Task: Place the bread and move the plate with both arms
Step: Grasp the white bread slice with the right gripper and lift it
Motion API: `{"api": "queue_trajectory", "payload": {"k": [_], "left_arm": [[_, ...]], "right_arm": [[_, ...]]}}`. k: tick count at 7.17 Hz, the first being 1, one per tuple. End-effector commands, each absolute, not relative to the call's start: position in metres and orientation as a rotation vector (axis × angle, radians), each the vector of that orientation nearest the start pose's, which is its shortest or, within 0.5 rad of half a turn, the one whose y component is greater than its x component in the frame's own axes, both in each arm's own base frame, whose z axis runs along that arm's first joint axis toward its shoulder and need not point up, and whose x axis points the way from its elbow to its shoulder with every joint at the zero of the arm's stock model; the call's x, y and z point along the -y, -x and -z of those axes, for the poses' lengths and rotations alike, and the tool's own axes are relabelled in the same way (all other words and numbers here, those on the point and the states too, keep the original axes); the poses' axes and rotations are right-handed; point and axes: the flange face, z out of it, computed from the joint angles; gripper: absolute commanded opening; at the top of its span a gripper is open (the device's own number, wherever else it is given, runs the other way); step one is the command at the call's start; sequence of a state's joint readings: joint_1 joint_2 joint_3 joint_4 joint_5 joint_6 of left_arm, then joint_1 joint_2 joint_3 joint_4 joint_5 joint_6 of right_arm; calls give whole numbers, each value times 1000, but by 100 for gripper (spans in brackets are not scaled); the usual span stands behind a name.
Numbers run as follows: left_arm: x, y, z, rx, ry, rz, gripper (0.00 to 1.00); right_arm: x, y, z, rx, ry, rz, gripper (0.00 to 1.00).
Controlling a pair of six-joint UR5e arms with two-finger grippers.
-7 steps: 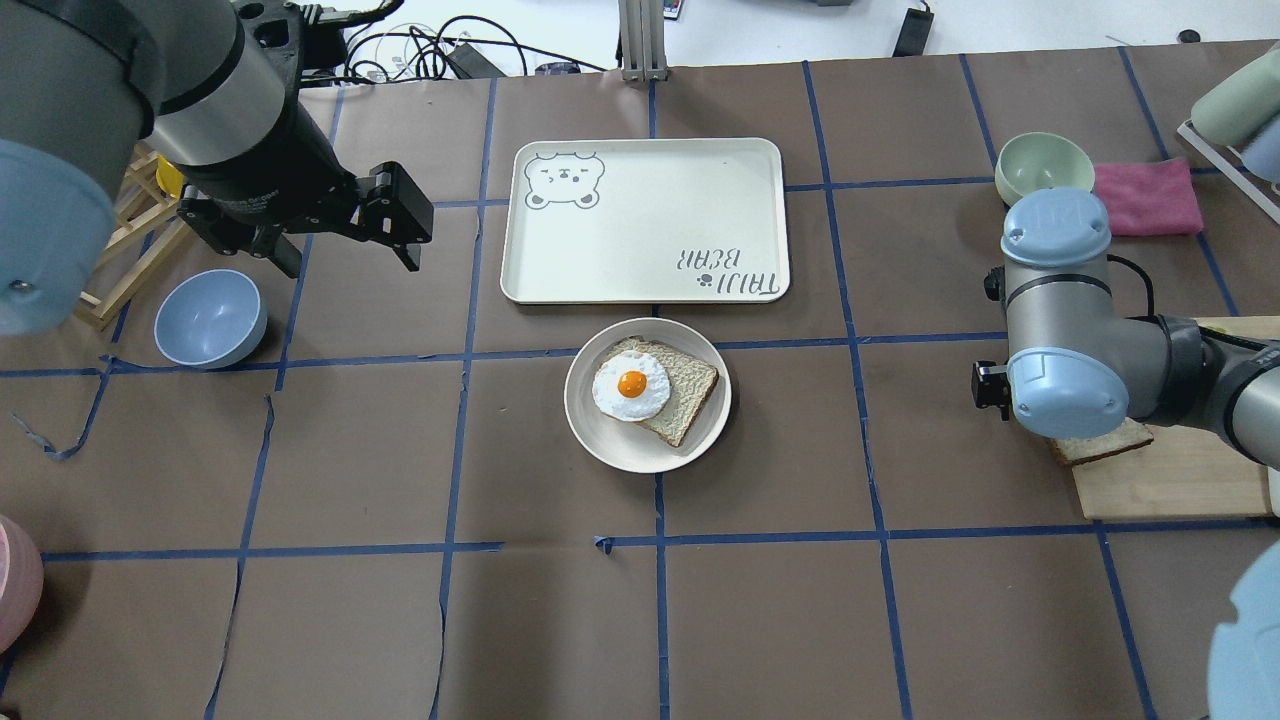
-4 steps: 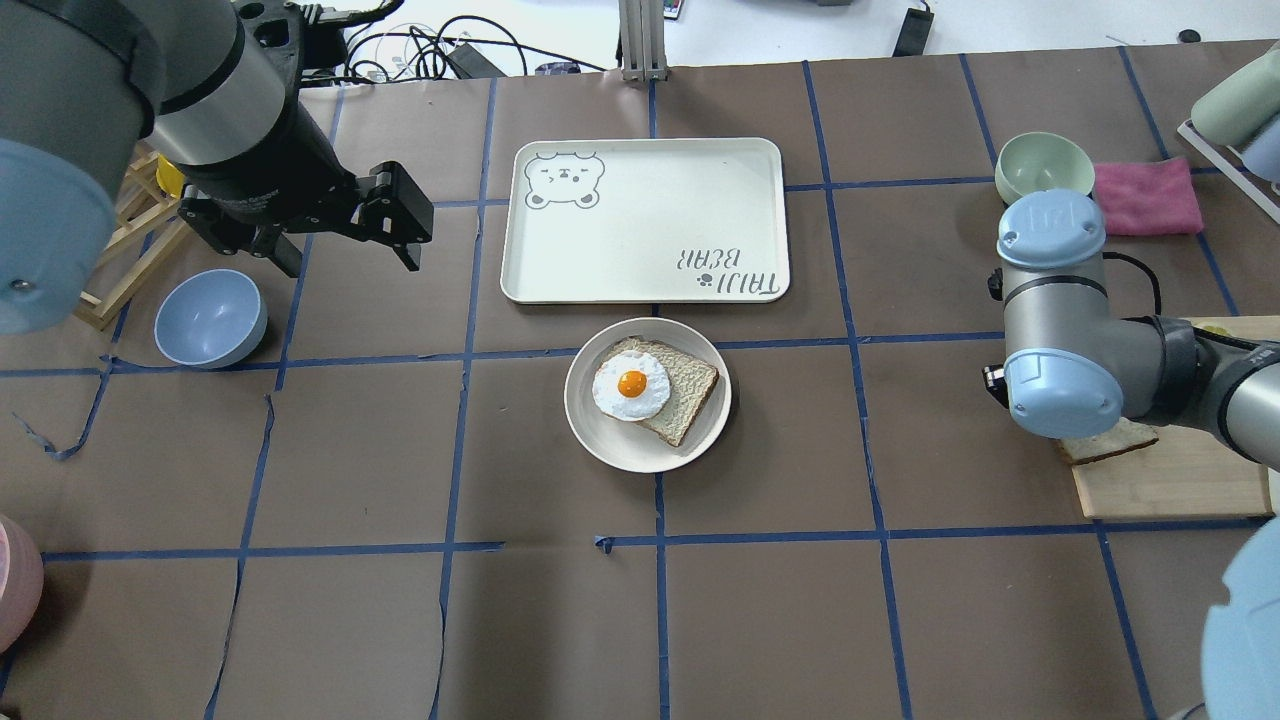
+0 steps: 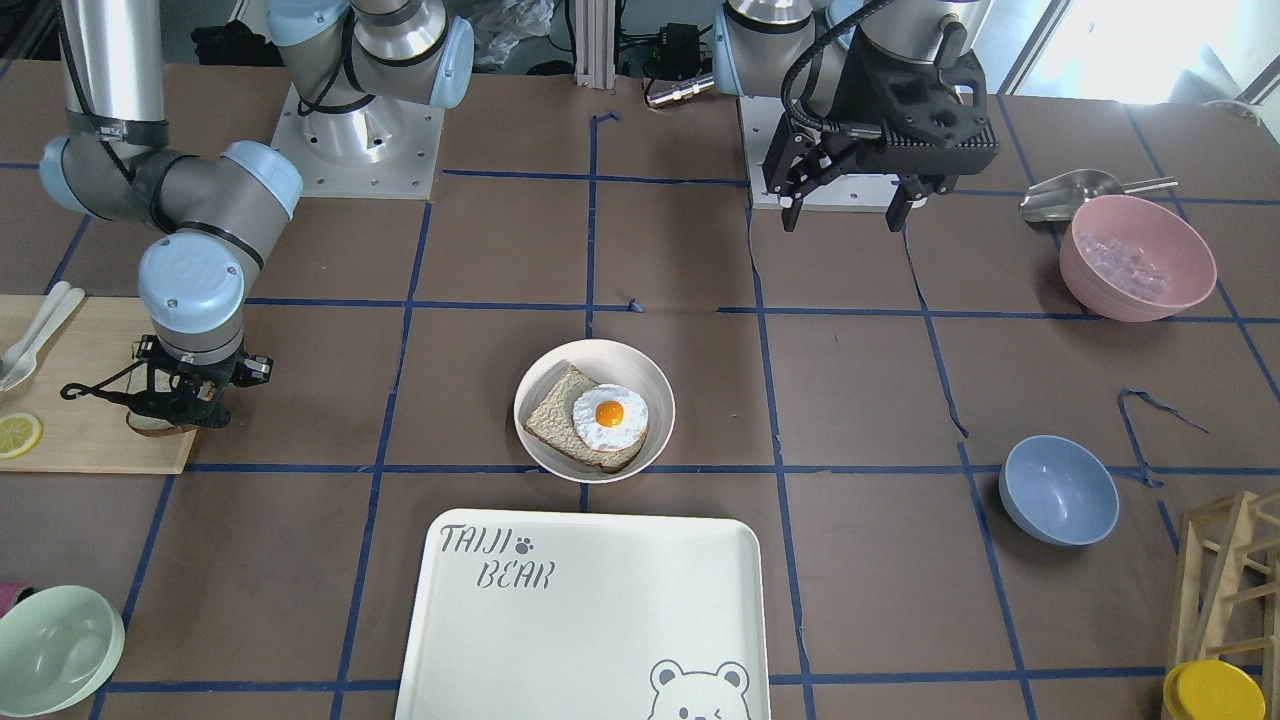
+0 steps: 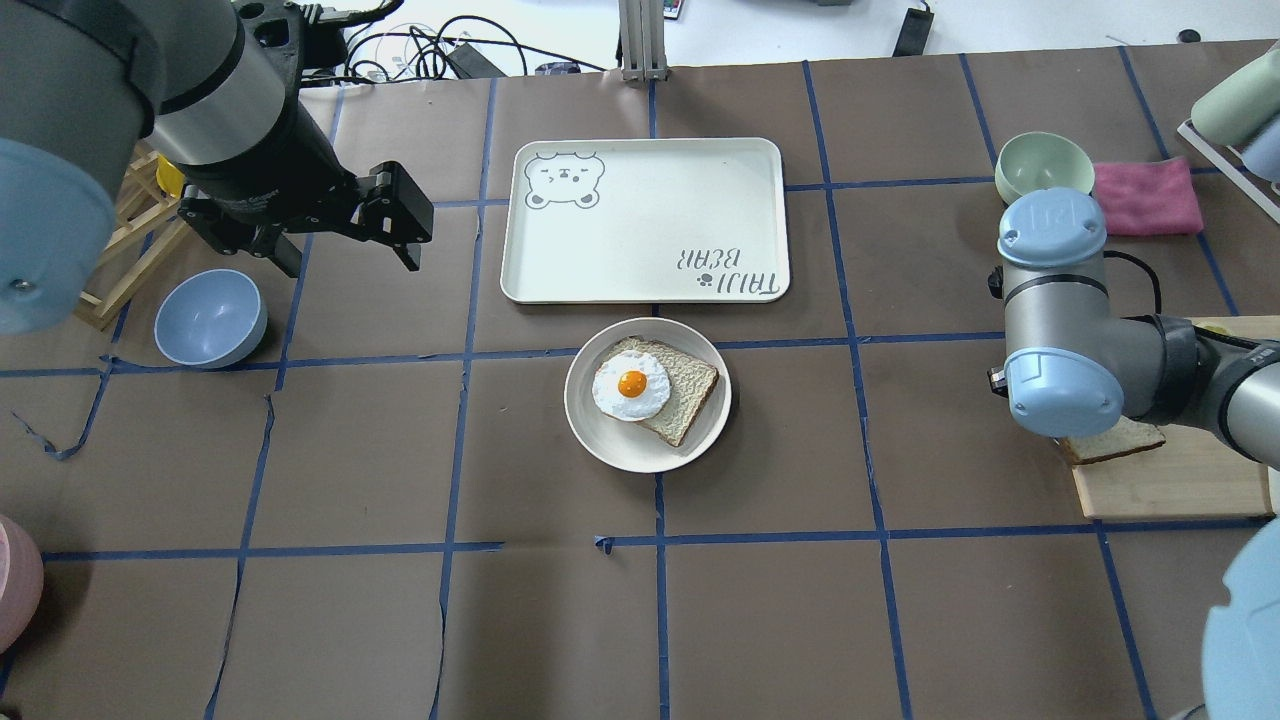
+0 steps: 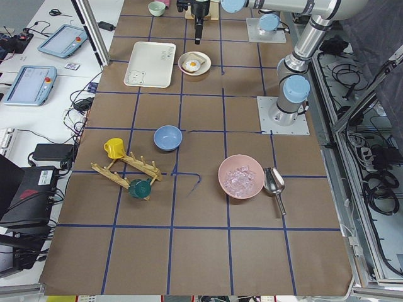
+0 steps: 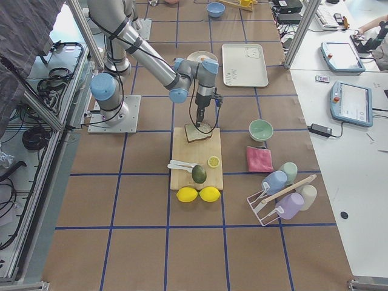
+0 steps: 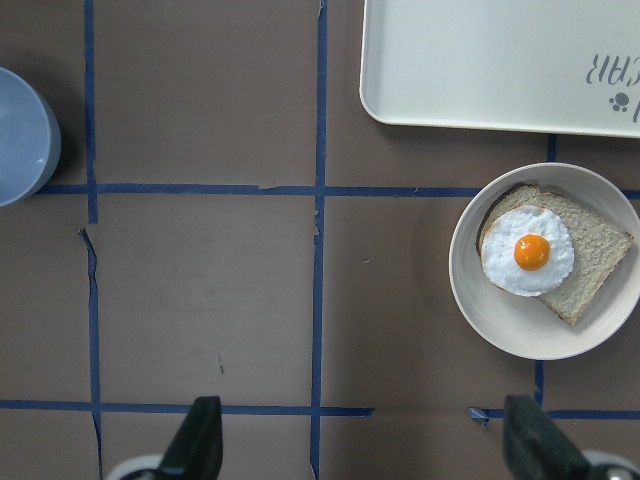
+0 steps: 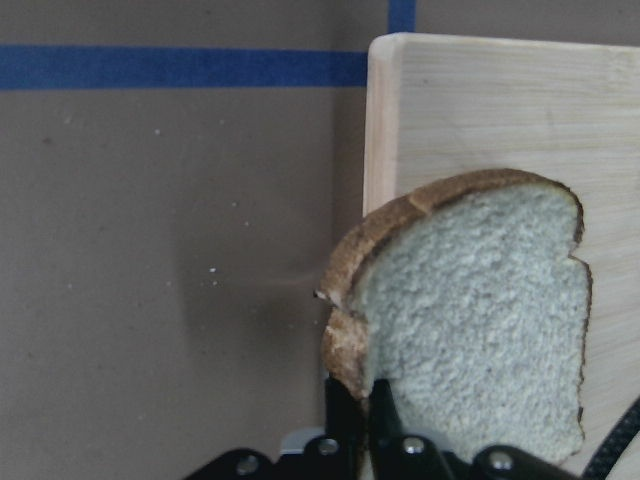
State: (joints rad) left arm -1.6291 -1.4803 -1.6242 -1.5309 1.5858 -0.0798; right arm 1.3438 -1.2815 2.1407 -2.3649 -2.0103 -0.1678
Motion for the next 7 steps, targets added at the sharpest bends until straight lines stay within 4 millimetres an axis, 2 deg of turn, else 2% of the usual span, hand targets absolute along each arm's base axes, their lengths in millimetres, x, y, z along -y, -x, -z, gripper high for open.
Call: {"api": "queue_trajectory", "payload": {"k": [1,2,3,5,7], "left_arm": [[452,159,-509,-3131,34,121,100],[452,158,-509,-3131,37,124,100],[453,158,-509,-3130,37,121,100],[453,159,-509,-3131,34,121,100],[453,158,-509,-3132,37,121,100]], "right_arm": [[481,17,-182,-3540,-80,-245,0],[487,17,-189,-3534,-88,-203,0],[497,12,-214,-3501,-92,-96,0],[498,-11,-248,-3478,-53,5,0],[499,-73,-299,-3475,18,137,0]]}}
